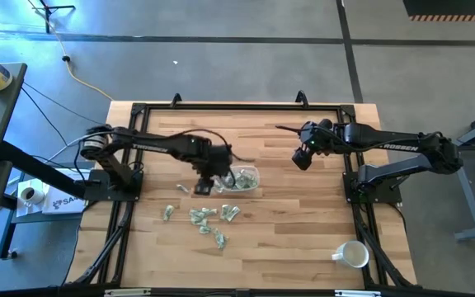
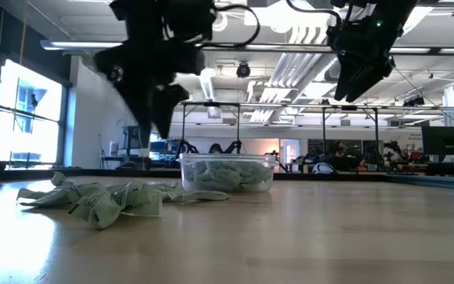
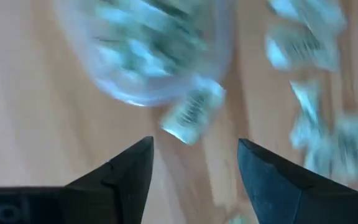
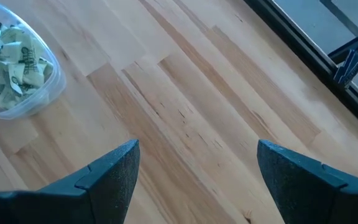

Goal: Pick and place Stevia / Truvia into bins
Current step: Put the stevia packet into the transparent container

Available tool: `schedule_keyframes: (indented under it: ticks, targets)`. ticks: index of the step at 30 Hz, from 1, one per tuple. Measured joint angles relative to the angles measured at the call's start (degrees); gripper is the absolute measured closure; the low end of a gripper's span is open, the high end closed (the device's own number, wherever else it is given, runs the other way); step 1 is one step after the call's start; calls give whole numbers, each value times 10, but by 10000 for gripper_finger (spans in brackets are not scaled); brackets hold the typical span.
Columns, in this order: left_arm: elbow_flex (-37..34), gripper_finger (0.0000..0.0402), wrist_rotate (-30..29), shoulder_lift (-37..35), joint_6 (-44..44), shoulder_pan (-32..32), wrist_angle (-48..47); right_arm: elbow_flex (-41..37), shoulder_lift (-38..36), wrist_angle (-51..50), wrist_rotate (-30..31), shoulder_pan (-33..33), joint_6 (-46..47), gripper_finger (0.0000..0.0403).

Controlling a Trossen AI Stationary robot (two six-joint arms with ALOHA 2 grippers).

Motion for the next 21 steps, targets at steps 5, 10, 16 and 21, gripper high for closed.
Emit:
schedule_keyframes:
  ticks: [5,10,16,21]
  targets:
    - [-56,157,-13,0,121,-6,47,0,0,0,4,0,-6,89]
    - [-105,177,-15,0,150,-6,157,0,0,-3,4,0,-5,89]
    - [-130,183,16,17,148,-6,155,0,0,-7,7,0,-4,89]
    - [-135,185,30,40,143,-6,191,0,0,-8,13,0,1,89]
